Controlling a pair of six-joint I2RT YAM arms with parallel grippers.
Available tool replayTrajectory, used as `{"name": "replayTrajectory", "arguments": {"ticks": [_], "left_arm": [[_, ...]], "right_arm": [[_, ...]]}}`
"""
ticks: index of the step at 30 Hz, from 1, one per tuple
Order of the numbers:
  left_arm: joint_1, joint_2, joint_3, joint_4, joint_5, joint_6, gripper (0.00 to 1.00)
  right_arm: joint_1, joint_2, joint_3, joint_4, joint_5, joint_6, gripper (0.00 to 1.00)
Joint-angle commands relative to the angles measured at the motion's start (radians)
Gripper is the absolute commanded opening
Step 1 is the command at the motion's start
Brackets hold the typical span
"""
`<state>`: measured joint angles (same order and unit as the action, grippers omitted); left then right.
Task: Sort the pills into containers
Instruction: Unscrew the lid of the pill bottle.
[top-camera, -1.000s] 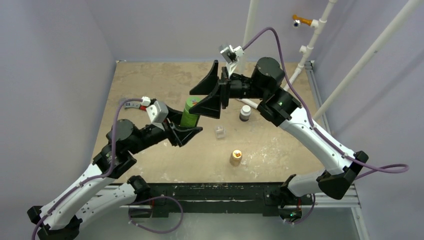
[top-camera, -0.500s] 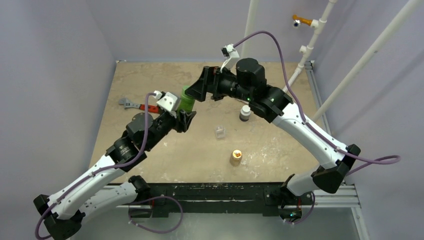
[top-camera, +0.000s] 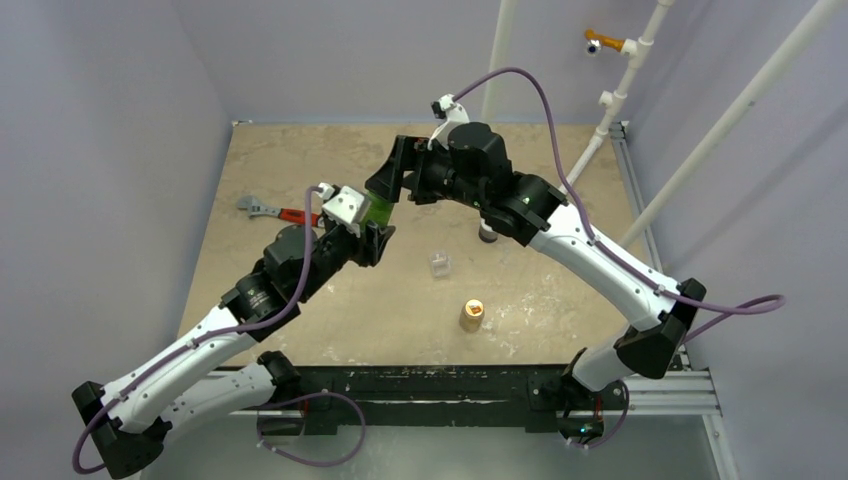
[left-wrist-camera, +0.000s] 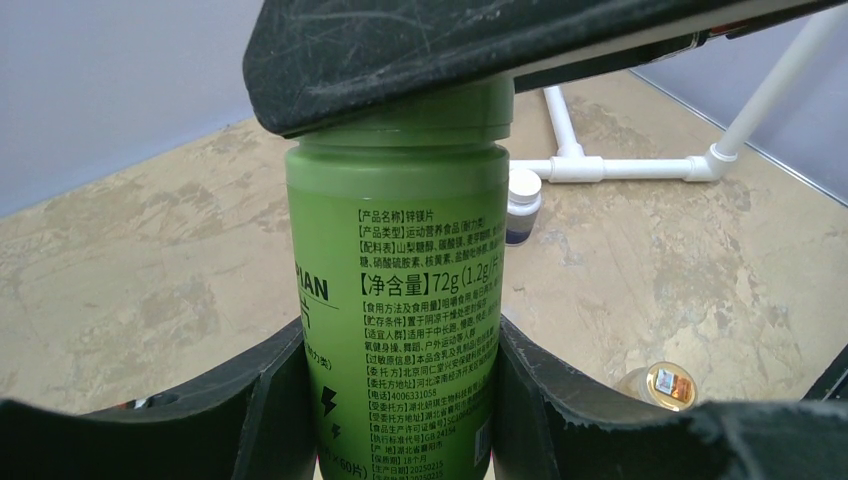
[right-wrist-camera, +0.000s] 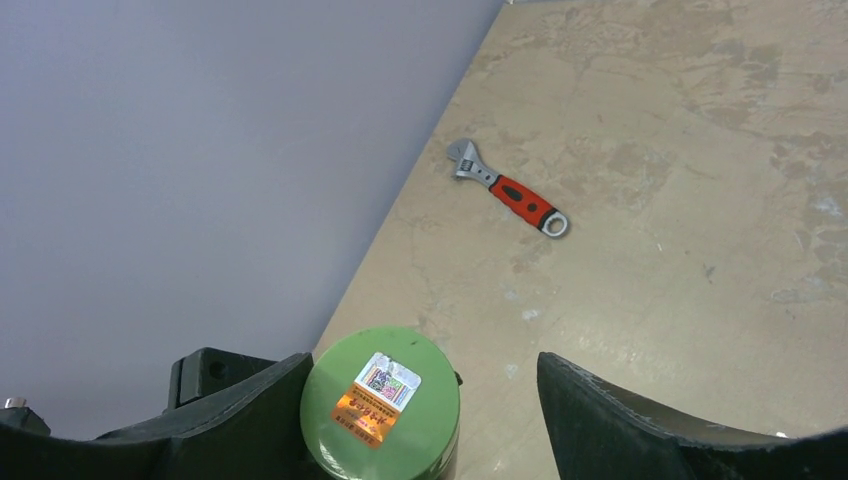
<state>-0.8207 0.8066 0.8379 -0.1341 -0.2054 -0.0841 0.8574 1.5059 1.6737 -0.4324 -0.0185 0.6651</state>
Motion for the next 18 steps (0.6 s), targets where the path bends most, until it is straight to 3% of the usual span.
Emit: {"name": "replayTrajectory", "arguments": {"ticks": [1,10,15,18], "left_arm": [[-0.006,-0.002,0.003,0.082,-0.002,0.009,0.0],[-0.006,0.001,0.001,0.077,-0.002,-0.017,0.0],[-0.005,-0.05,-0.015,0.074,0.095,-0.051,0.0],[-0.005,-0.112,-0.062,0.116,0.212,-0.092,0.0]], "right_arm": [[0.01,0.011,0.057,0.008,0.029,0.02,0.76],[0.012,0.016,0.058,0.014,-0.059,0.034,0.28],[-0.042,-0.019,-0.001,0.103,-0.204,-0.007,0.14],[-0.081,-0.048,-0.049,0.224,-0.333,-0.048,0.11]]}}
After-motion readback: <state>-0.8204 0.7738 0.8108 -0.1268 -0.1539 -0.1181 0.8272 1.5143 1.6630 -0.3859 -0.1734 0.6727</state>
